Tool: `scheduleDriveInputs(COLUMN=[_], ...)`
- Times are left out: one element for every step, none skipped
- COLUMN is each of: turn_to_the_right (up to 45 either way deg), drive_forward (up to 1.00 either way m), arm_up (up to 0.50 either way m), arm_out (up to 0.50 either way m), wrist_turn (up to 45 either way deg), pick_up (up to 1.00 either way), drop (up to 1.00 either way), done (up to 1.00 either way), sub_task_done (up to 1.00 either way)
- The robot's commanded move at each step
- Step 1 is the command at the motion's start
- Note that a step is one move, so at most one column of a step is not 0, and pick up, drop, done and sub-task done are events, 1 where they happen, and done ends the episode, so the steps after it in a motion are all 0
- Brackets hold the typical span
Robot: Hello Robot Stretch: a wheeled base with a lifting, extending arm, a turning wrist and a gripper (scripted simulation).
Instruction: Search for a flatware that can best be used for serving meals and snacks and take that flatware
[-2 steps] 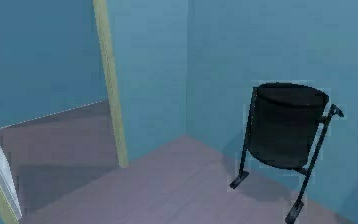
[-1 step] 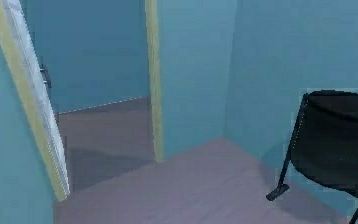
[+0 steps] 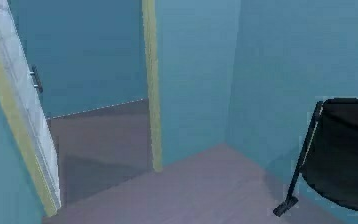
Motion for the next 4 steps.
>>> scheduleDriveInputs(turn_to_the_right=[24.0,0.0,-45.0,-3.0], drive_forward=[0.0,0.35,0.0,0.0], arm_up=[0.0,0.0,0.0,0.0], arm_out=[0.0,0.0,0.0,0.0], wrist_turn=[0.0,0.0,0.0,0.0], pick_up=[0.0,0.0,0.0,0.0], drop=[0.0,0.0,0.0,0.0], done=[0.0,0.0,0.0,0.0], sub_task_done=[0.0,0.0,0.0,0.0])
